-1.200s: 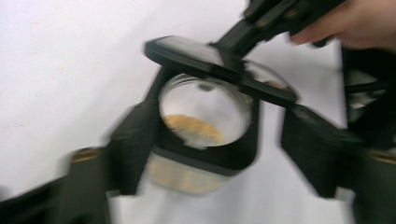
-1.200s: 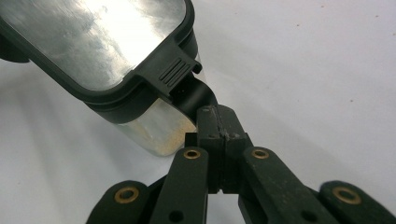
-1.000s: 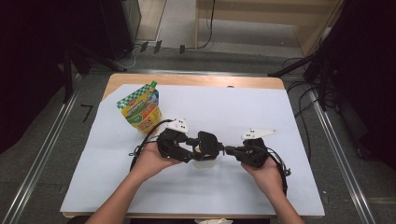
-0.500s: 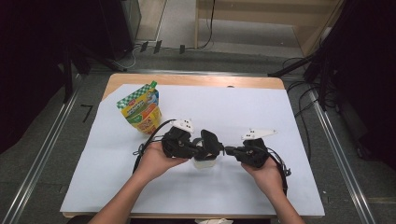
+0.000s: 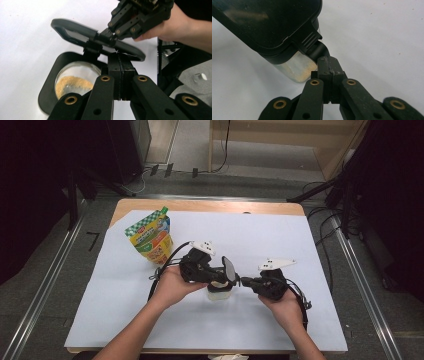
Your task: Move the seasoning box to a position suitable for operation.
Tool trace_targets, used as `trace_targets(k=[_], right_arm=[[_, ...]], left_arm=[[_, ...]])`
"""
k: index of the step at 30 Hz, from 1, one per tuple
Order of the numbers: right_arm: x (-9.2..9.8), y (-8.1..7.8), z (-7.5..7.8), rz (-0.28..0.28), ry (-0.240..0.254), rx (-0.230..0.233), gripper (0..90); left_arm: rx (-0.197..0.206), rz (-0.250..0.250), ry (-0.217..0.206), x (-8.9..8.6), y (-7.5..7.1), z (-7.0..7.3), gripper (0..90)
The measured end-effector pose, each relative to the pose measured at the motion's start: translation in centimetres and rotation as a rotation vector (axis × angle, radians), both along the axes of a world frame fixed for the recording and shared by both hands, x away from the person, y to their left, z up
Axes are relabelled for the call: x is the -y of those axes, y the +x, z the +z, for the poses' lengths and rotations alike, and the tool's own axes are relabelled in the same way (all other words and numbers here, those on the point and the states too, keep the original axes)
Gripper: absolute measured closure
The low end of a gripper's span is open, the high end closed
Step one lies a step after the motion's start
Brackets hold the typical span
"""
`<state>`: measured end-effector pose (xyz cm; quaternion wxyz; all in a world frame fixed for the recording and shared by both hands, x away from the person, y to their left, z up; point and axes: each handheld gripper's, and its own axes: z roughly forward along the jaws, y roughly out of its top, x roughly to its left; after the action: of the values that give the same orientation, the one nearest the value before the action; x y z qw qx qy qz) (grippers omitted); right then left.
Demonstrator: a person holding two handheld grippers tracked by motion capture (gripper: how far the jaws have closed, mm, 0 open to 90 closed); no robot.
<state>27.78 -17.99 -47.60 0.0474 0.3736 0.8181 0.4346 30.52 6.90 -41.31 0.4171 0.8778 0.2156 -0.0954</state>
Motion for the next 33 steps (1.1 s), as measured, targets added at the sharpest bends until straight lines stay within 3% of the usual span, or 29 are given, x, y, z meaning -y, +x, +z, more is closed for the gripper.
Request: trace_targets(k=[20, 28, 33], right_arm=[[0.0, -0.1, 0.0, -0.01, 0.002, -0.001, 90.0], [0.1, -0.3, 0.2, -0.002, 0.014, 0.012, 90.0], [0.4, -1.1, 0.4, 0.003, 0.02, -0.003, 85.6]], left_arm=[[-0.054, -0.023, 0.015, 2.8, 1.5, 0.2, 90.0], [-0.063, -0.019, 0.018, 2.1, 1.6, 0.5, 84.6], [-0.07, -0.003, 0.006, 0.8, 1.6, 1.0, 73.1]])
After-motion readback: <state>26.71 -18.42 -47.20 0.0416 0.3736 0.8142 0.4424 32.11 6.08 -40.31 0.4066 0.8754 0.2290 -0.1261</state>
